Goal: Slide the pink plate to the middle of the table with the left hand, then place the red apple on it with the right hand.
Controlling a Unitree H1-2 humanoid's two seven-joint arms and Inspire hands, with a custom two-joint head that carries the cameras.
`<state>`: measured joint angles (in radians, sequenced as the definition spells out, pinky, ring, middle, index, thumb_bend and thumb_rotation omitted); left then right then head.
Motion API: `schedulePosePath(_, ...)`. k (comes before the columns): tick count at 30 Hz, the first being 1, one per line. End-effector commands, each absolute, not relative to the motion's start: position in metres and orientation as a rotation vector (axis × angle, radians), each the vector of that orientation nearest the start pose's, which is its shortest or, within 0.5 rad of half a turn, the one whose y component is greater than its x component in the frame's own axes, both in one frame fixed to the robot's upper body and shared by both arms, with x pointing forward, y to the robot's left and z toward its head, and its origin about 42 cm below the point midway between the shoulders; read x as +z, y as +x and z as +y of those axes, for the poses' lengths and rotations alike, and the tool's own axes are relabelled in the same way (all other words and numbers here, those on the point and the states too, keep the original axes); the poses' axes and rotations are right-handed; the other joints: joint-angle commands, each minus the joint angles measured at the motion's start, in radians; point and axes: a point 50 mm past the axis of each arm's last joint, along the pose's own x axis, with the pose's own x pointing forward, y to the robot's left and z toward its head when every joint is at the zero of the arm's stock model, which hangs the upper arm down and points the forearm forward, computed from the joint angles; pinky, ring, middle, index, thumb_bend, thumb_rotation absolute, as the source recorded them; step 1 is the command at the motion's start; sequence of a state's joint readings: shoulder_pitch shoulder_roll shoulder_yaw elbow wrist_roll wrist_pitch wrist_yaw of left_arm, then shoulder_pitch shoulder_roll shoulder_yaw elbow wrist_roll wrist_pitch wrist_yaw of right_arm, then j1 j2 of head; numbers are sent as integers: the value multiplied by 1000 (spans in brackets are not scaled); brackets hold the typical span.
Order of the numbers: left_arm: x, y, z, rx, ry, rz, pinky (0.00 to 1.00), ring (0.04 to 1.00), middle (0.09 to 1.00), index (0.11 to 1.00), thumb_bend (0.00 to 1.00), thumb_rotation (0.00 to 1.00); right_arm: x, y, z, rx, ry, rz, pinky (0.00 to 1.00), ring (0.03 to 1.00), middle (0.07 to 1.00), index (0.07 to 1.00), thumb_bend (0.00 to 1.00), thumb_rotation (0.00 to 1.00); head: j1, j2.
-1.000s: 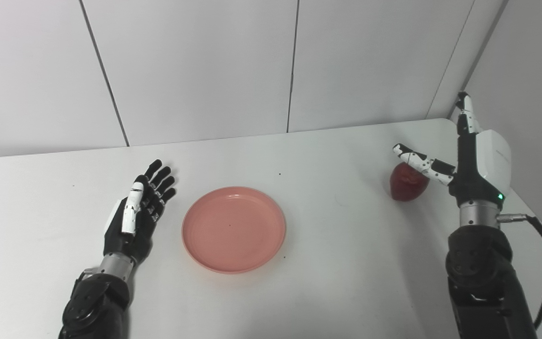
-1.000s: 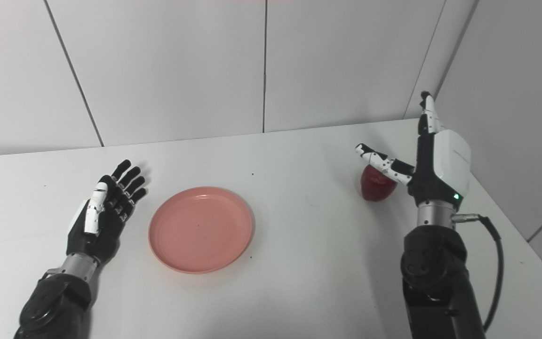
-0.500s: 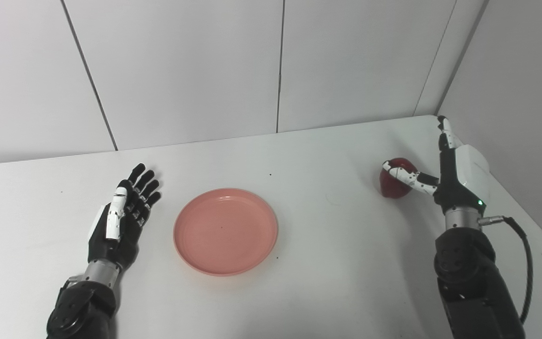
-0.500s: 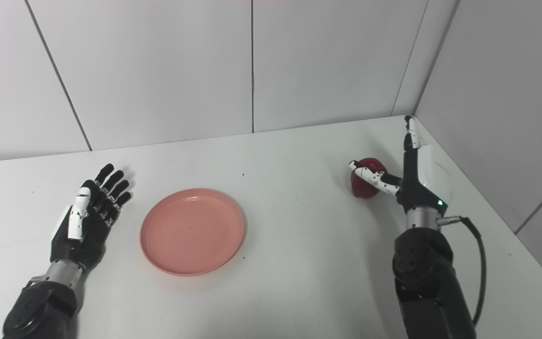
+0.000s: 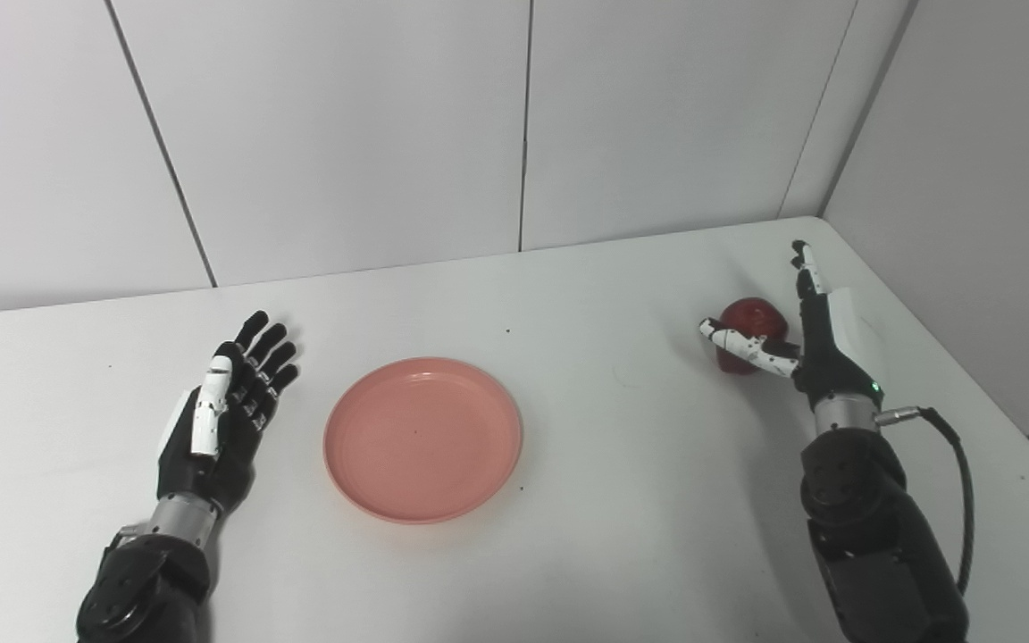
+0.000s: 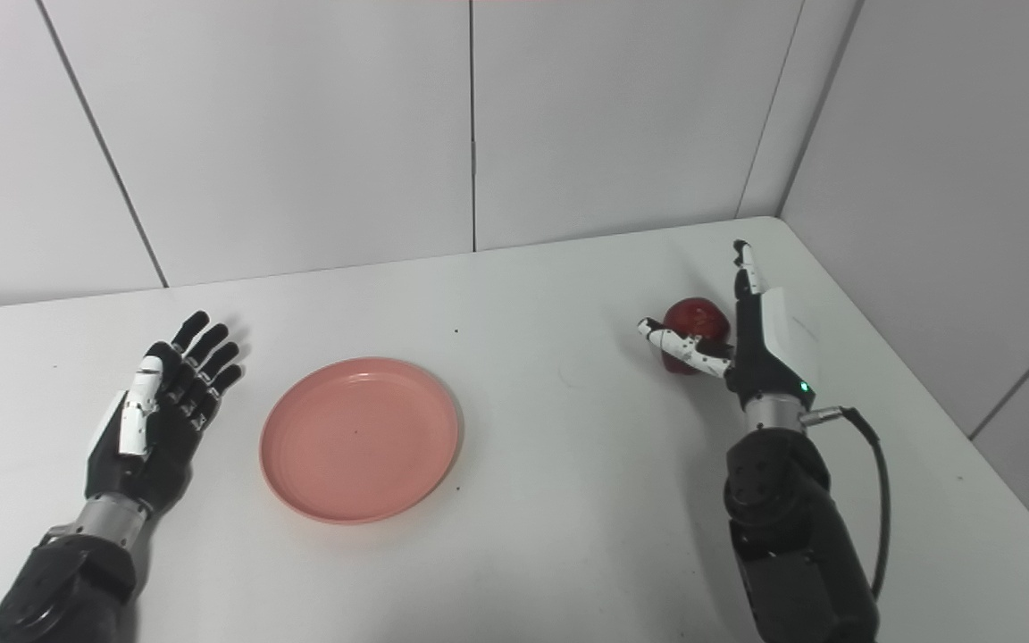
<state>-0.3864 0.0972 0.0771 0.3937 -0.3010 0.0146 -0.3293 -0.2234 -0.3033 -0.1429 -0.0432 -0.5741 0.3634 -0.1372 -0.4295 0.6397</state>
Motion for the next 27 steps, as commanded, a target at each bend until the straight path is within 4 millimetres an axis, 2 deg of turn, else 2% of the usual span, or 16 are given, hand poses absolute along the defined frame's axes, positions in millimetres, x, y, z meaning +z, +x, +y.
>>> schedulePosePath(1,97,394,233,-290,-231,99,946,945,946,926,340,1000,212,355,-352,-492,-825,-37,766,870,917,959,1000,512,2,1)
schedulePosePath(19,95,393,236,-283,-234,104,942,939,944,925,341,1000,210,367,-351,-475,-828,12,780,880,920,948,1000,471,4,11)
schedulePosePath(27,99,391,236,-283,-231,101,941,938,943,925,338,1000,207,368,-356,-465,-843,55,794,893,930,951,1000,405,6,18)
